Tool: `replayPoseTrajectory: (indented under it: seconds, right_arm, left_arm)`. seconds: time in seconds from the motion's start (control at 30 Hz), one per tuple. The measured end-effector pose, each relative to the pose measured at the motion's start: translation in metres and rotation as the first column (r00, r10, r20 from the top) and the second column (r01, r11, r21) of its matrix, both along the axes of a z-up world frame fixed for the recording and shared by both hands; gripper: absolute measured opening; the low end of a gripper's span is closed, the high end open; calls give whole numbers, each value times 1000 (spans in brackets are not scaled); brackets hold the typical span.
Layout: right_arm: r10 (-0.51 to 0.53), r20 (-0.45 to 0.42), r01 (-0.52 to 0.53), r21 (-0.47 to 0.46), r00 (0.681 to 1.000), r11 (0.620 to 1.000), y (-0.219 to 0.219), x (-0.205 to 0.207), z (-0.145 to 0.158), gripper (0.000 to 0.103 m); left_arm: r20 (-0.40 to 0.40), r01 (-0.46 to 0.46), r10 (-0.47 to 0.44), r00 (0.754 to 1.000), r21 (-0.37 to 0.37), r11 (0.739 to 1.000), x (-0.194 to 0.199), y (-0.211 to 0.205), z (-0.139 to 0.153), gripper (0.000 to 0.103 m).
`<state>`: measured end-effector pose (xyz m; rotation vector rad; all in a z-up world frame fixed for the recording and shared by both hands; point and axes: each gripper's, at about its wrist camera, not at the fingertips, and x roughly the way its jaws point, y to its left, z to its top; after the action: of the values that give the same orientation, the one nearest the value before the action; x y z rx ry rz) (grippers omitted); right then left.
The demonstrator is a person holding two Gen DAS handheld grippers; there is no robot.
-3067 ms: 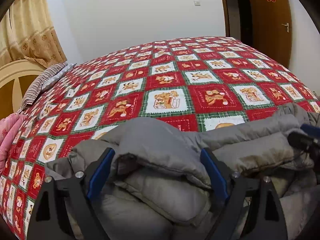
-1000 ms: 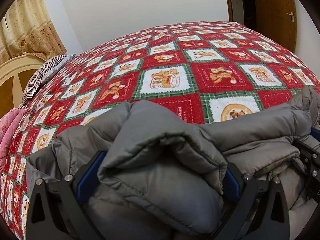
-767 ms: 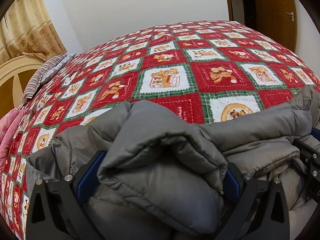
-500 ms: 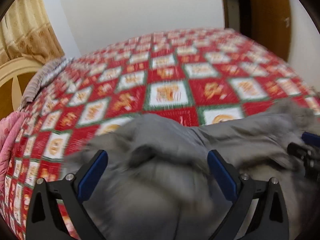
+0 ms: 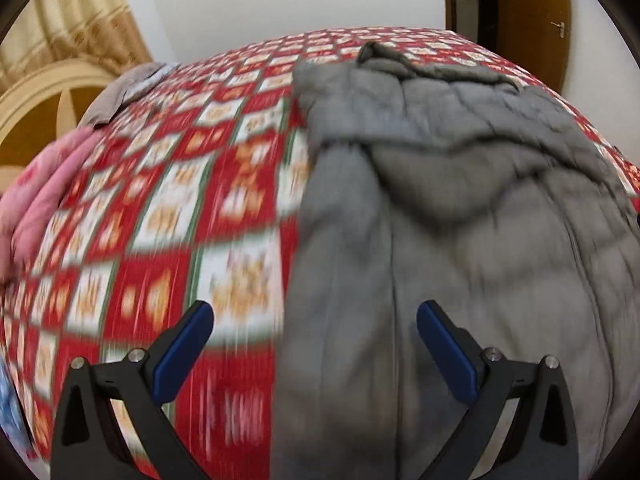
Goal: Fold large clothes
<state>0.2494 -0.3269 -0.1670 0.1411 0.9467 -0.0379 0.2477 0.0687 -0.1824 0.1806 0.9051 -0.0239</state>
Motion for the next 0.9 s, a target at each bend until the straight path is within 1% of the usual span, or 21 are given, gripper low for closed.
replayPoseTrajectory:
  seconds: [0.07, 0.13, 0.23, 0.3, 0.37, 0.43, 0.47, 0.5, 0.53, 0.57, 0.6, 0.63, 0.67, 0.7, 0.73, 0.77, 0.83, 0.9]
  right_arm:
    - [-20, 7, 20, 18, 1000, 1000, -7, -34, -3, 68]
    - [-14, 23, 13, 38, 1000, 999, -8, -61, -4, 68]
    - [-3, 33, 1, 39, 999, 999, -5, -96, -10, 68]
    - [5, 29, -7, 56, 1000, 998, -5, -112, -16, 68]
    - [10, 26, -12, 79, 1000, 997, -2, -127, -22, 68]
    - [30, 41, -33, 75, 999, 997, 5, -139, -27, 68]
    - [43, 53, -47, 69, 998, 997, 10, -145, -28, 68]
    - [56, 57, -60, 72, 997, 996, 13, -150, -30, 58]
    - [66, 59, -70, 80, 996, 994, 16, -153, -31, 44]
    - [67, 60, -73, 93, 996, 993, 16, -153, -31, 37]
    - [71, 57, -78, 123, 996, 989, 15, -154, -30, 22]
    - [77, 55, -85, 160, 995, 984, 13, -156, -28, 14]
    - [81, 57, -90, 173, 995, 981, 13, -159, -26, 12]
    - [87, 69, -98, 161, 994, 982, 14, -164, -21, 10]
    - [94, 78, -105, 147, 992, 984, 16, -169, -17, 8]
    - [100, 88, -112, 142, 991, 984, 17, -175, -13, 7]
    - [109, 120, -126, 146, 987, 981, 18, -193, 1, 6]
    - [112, 163, -138, 159, 980, 978, 15, -212, 19, 5]
  left_arm:
    - [-3, -3, 3, 1000, 3, 1000, -25, 4, -5, 103]
    - [5, -18, 18, 1000, 0, 1000, -41, 12, -5, 103]
    - [2, -32, 32, 999, -39, 999, -63, 23, -7, 103]
    - [-18, -28, 26, 999, -84, 996, -75, 29, -13, 103]
    - [-34, -16, 13, 999, -91, 996, -86, 30, -20, 103]
    - [-26, 6, -9, 1000, -117, 993, -94, 31, -24, 93]
    - [-24, 32, -36, 999, -153, 988, -96, 30, -25, 78]
    - [-27, 46, -52, 998, -189, 981, -97, 30, -27, 65]
    - [-23, 49, -55, 998, -206, 977, -99, 29, -26, 60]
    - [-10, 53, -56, 998, -209, 976, -101, 29, -24, 44]
    - [-4, 79, -82, 997, -219, 972, -103, 26, -21, 25]
    - [4, 86, -87, 996, -219, 972, -106, 24, -18, 22]
    - [22, 90, -87, 996, -203, 975, -110, 23, -13, 15]
    - [37, 98, -93, 995, -186, 978, -115, 22, -9, 13]
    - [61, 110, -101, 993, -172, 979, -122, 21, -2, 12]
    - [73, 118, -106, 992, -174, 978, -128, 23, 2, 11]
    - [115, 143, -122, 986, -194, 971, -149, 29, 21, 10]
    - [177, 187, -150, 973, -210, 960, -177, 34, 44, 9]
